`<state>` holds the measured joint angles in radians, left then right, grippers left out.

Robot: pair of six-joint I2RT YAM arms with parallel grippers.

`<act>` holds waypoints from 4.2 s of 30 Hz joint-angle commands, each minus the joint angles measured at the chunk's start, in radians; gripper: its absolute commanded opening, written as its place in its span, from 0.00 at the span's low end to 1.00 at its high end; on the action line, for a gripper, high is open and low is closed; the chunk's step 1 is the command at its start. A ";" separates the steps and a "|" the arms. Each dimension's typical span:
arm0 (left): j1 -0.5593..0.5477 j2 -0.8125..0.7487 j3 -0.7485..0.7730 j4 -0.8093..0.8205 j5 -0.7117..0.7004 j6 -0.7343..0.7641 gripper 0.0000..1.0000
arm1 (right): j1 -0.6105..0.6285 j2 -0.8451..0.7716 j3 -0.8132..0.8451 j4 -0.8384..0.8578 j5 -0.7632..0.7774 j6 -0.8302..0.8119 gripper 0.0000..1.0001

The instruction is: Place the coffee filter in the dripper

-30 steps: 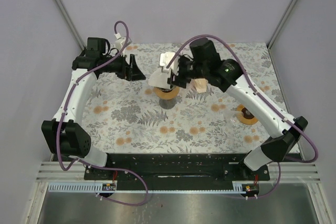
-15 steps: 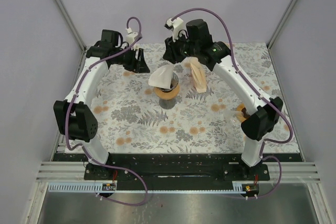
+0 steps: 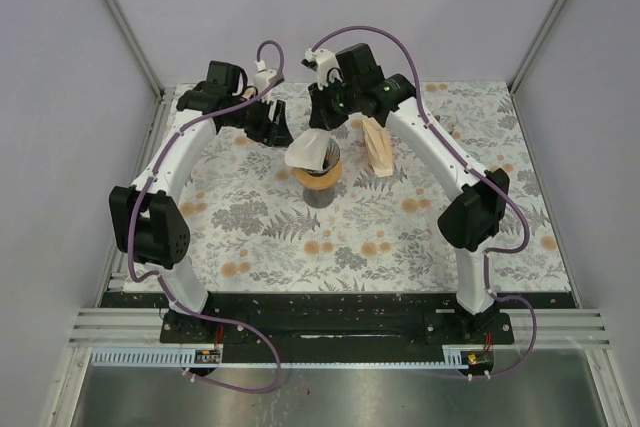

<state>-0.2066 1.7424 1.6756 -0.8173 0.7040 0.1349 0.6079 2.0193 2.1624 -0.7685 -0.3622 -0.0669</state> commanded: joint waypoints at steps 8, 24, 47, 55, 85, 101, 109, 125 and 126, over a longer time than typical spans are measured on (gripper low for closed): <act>-0.040 -0.034 -0.025 0.015 -0.005 0.022 0.65 | 0.006 -0.060 -0.074 -0.075 -0.109 -0.057 0.04; 0.002 -0.058 0.122 -0.017 -0.012 -0.029 0.75 | 0.059 -0.062 -0.153 -0.057 0.032 -0.056 0.02; -0.094 -0.107 -0.083 0.118 -0.139 -0.095 0.77 | 0.082 0.013 -0.092 -0.124 0.132 0.061 0.00; -0.108 -0.063 -0.123 0.148 -0.216 -0.101 0.70 | 0.084 0.009 -0.099 -0.130 0.187 0.099 0.00; -0.108 -0.119 -0.159 0.201 -0.187 -0.116 0.64 | 0.124 0.082 0.031 -0.242 0.206 0.095 0.00; -0.020 -0.138 -0.157 0.224 -0.060 -0.181 0.67 | 0.124 0.108 -0.082 -0.252 0.319 0.045 0.00; -0.020 -0.158 -0.174 0.224 -0.009 -0.193 0.69 | 0.136 0.151 -0.016 -0.282 0.358 0.035 0.00; -0.057 -0.138 -0.237 0.267 -0.020 -0.225 0.62 | 0.161 0.179 0.148 -0.357 0.358 0.022 0.13; -0.057 -0.133 -0.235 0.267 -0.021 -0.225 0.61 | 0.161 0.177 0.168 -0.365 0.358 0.022 0.17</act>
<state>-0.2596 1.6112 1.4353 -0.6052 0.6704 -0.0803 0.7448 2.2089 2.2192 -1.1023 -0.0154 -0.0288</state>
